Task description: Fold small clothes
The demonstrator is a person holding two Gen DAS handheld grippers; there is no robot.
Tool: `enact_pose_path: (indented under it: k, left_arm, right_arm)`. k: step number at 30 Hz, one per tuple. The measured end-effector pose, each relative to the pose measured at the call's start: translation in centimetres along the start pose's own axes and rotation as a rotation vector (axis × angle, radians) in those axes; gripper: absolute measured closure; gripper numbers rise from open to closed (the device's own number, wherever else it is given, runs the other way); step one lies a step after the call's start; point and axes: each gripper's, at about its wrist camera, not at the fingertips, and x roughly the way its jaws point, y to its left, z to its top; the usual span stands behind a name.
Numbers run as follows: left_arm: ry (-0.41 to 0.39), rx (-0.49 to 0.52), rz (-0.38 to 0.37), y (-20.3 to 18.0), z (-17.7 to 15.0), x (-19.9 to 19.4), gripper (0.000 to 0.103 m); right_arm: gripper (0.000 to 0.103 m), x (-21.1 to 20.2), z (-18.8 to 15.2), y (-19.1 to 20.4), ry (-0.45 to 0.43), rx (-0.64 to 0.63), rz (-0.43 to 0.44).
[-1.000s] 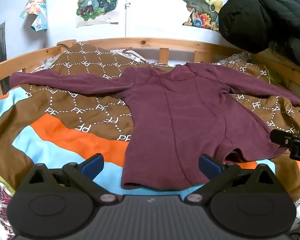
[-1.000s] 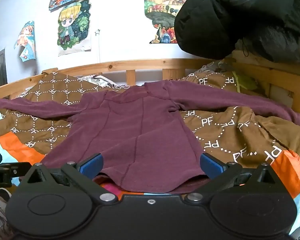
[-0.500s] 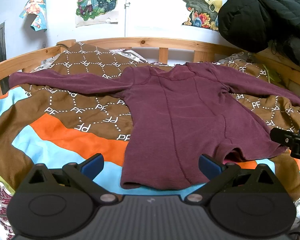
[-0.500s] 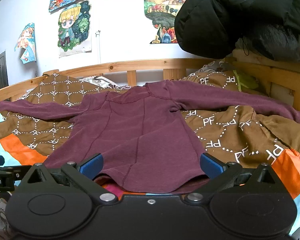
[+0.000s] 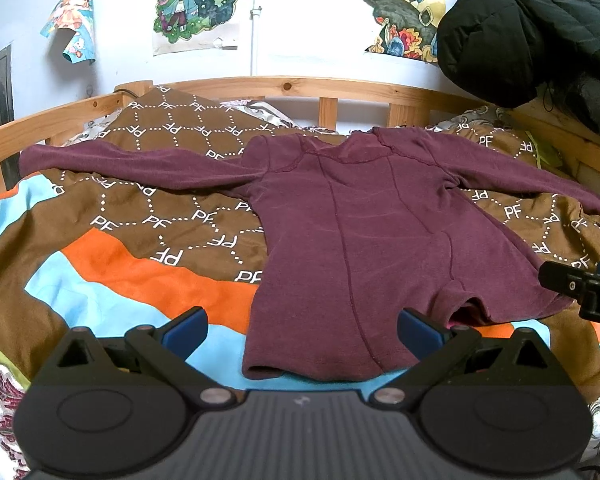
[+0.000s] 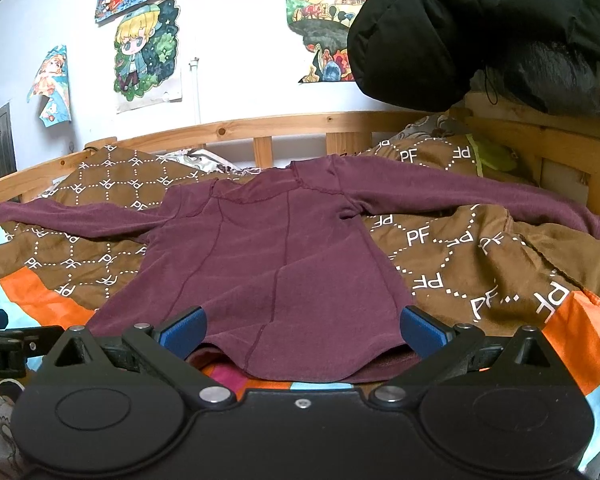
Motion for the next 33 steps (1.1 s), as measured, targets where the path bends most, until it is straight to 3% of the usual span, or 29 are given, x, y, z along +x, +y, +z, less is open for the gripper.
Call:
enact_pose_path:
  k: [33]
  left_arm:
    - [0.001,0.001,0.001,0.09,0.06,0.00,0.000]
  right_arm:
    - [0.001,0.36,-0.27,-0.14,0.009,0.007,0.001]
